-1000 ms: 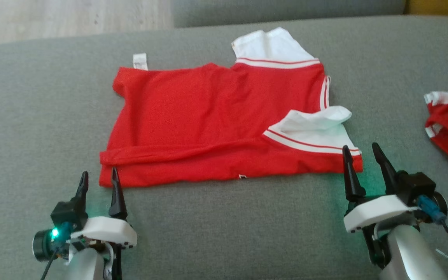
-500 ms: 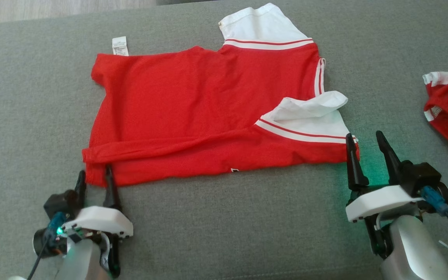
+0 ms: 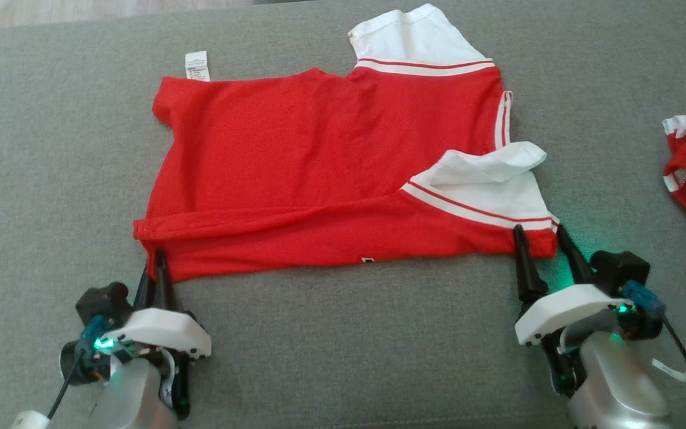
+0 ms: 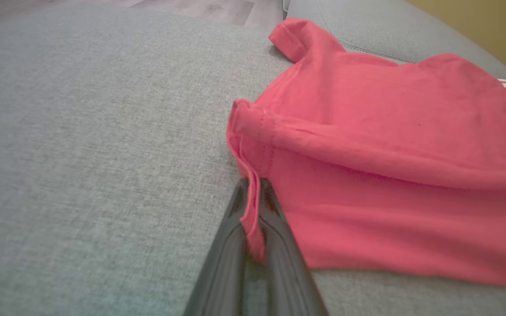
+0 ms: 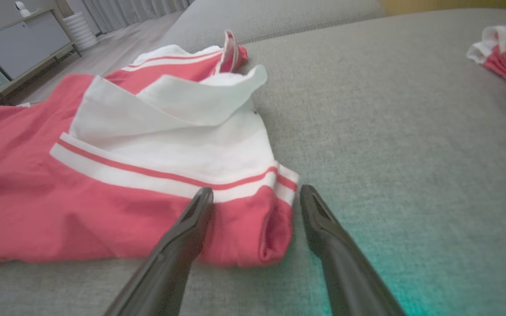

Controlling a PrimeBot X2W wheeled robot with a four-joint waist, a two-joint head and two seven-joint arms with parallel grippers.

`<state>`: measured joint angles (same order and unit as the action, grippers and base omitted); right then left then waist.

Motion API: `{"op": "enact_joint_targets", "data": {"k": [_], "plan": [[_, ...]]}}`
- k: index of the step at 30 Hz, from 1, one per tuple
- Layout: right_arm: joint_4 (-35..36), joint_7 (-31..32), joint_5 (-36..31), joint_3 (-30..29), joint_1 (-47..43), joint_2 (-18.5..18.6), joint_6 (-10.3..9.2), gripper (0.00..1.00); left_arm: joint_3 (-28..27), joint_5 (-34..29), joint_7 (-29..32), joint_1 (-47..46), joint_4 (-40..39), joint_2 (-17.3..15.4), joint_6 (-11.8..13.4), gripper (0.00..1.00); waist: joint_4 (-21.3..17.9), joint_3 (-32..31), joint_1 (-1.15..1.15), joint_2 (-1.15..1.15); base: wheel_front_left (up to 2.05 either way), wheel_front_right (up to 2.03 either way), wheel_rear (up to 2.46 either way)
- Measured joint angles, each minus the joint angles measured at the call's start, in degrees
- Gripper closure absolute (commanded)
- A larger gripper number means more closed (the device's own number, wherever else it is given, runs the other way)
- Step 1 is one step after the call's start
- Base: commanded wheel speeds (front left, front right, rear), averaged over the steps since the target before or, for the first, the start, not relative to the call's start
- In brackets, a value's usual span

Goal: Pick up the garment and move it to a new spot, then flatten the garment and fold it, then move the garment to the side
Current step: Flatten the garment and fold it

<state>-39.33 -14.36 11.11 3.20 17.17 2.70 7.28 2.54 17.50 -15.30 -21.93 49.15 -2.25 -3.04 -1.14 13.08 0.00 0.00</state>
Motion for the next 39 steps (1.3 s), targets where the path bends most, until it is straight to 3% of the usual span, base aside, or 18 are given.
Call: {"op": "enact_joint_targets", "data": {"k": [1, 2, 3, 4, 15, 21, 25, 29, 32, 35, 36, 37, 38, 39], "plan": [[-1.6, 0.0, 0.6, 0.4, 0.6, 0.0, 0.0, 0.08, 0.4, 0.3, 0.0, 0.0, -0.1, 0.0, 0.0, 1.0, 0.1, 0.0, 0.0, 0.0, 0.0, 0.0, 0.0], [-2.9, 0.0, 0.6, 0.9, 1.1, 0.0, 0.0, 0.54, 1.0, 0.7, 0.0, 0.0, -0.3, 0.0, 0.0, 1.0, 0.3, 0.1, 0.0, 0.0, 0.0, 0.0, 0.0], [-3.8, 0.0, 1.1, 1.4, 1.4, 0.1, 0.0, 0.82, 1.2, 0.9, 0.0, 0.0, -0.5, 0.0, 0.0, 1.0, 0.5, 0.1, 0.0, 0.0, 0.0, 0.0, 0.0], [-4.5, 0.0, 1.8, 1.8, 1.9, 0.1, 0.0, 1.0, 1.5, 1.2, 0.0, 0.0, -0.7, 0.0, 0.0, 1.0, 0.6, 0.2, 0.0, 0.0, 0.0, 0.0, 0.0], [-5.1, -0.3, 7.7, 2.9, 3.6, 0.1, 0.0, 1.0, 2.9, 2.6, 0.6, 2.2, -8.5, 0.2, -0.1, 1.0, 0.9, -1.4, 0.0, 0.0, 0.0, 0.0, 0.0], [-3.4, -0.3, 11.2, 2.0, 10.0, 0.1, 0.0, 1.0, 0.2, 1.0, 0.6, -0.2, -14.2, 0.3, -0.1, 1.0, 1.3, -4.8, 0.0, 0.0, 0.0, 0.0, 0.0], [-4.1, 1.0, 12.2, 1.6, 11.4, 0.2, 0.0, 1.0, -1.0, 0.6, 0.6, 0.2, -13.7, 0.3, -0.5, 1.0, 1.4, -7.8, 0.0, 0.0, 0.0, 0.0, 0.0], [-4.2, 2.7, 13.9, 1.1, 7.0, 0.1, 0.0, 1.0, -0.8, 1.2, 0.6, 5.0, -11.7, 0.4, -0.5, 1.0, 1.3, -10.4, -0.01, 0.0, 0.0, 0.0, 0.0], [-3.4, 3.6, 13.8, 0.8, -1.5, 0.0, 0.0, 1.0, 1.1, 4.7, 0.6, 12.5, -9.9, 0.4, -0.4, 1.0, 0.9, -11.4, -0.02, 0.0, 0.0, 0.0, 0.0], [-2.1, 4.3, 13.7, 0.1, -6.7, -0.1, 0.0, 1.0, 2.8, 6.6, 0.6, 15.5, -9.5, 0.4, 0.8, 1.0, 0.9, -10.9, -0.01, 0.0, 0.0, 0.0, 0.0], [-1.5, 4.3, 13.5, -0.3, -7.7, -0.1, 0.0, 1.0, 3.0, 6.7, 0.6, 15.8, -9.7, 0.4, 1.1, 0.94, 0.9, -10.6, -0.01, 0.0, 0.0, 0.0, 0.0], [-0.7, 4.3, 12.9, -0.4, -8.2, -0.1, 0.0, 0.76, 3.1, 7.2, 0.6, 15.8, -10.1, 0.3, 1.0, 0.51, 0.9, -10.3, -0.01, 0.0, 0.0, 0.0, 0.0], [0.2, 4.3, 13.3, -0.4, -8.3, -0.1, 0.0, 0.38, 3.4, 7.3, 0.6, 15.7, -10.6, 0.3, 1.1, 0.08, 0.9, -10.1, 0.0, 0.0, 0.0, 0.0, 0.0], [1.2, 4.3, 14.1, -0.5, -8.3, -0.1, 0.0, 0.0, 3.5, 7.2, 0.6, 15.5, -11.0, 0.3, 1.3, 0.0, 0.9, -9.8, 0.0, 0.0, 0.0, 0.0, 0.0]]}}
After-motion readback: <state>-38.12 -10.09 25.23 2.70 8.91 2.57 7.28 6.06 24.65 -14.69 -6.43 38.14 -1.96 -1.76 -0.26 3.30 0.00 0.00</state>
